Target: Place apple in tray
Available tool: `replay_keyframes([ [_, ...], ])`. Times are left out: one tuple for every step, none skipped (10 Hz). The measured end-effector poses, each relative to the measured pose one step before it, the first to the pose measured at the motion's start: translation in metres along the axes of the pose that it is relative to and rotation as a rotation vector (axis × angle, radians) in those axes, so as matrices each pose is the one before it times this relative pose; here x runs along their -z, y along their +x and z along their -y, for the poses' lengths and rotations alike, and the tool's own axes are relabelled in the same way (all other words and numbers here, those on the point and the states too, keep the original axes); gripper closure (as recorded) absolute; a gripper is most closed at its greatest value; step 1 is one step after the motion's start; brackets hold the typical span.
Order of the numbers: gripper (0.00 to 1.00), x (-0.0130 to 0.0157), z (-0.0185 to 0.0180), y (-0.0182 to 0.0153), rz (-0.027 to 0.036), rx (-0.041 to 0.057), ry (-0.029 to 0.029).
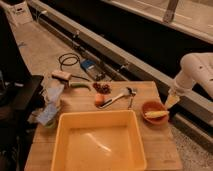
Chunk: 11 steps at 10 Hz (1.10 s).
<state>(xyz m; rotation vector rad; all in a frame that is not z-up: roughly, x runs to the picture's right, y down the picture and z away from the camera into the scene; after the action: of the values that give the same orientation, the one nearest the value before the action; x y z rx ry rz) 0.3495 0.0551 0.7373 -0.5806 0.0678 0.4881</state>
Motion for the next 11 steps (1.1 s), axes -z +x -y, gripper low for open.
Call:
replay_keyframes([
  [0.38,0.00678,0.00643,-0.00575,0.01362,0.02002,0.00612],
  [0.38,0.00489,0.00632,-0.01025,0.01118,0.0238,-0.00147],
  [0.38,0.00492,0.01046,-0.0195,0.01521,0.03638,0.00196],
  [0.38,0.00346,0.00815,-0.02269,0.01458,0.03495,-0.00128],
  [0.38,0.00168,0.00246,-0.02198,0.01971,0.03078,-0.01206],
  [0.38,0.00185,-0.00345,-0.03354,0.0368,0.04134,-0.01419],
  [0.38,0.00146,-0.00622,-0.0213,0.02989,0.02695,-0.00966],
  [0.38,0.0014,-0.00773,-0.02253,0.03509,0.02973,-0.00508],
  [0.38,-0.00046,-0.00257,-0.00757,0.01127,0.00993,-0.00232],
  [0.38,0.00051,-0.00001,0.00245,-0.00117,-0.00374,0.00161],
  [0.38,0.0003,0.00017,0.00021,0.00021,-0.0008,0.00088],
])
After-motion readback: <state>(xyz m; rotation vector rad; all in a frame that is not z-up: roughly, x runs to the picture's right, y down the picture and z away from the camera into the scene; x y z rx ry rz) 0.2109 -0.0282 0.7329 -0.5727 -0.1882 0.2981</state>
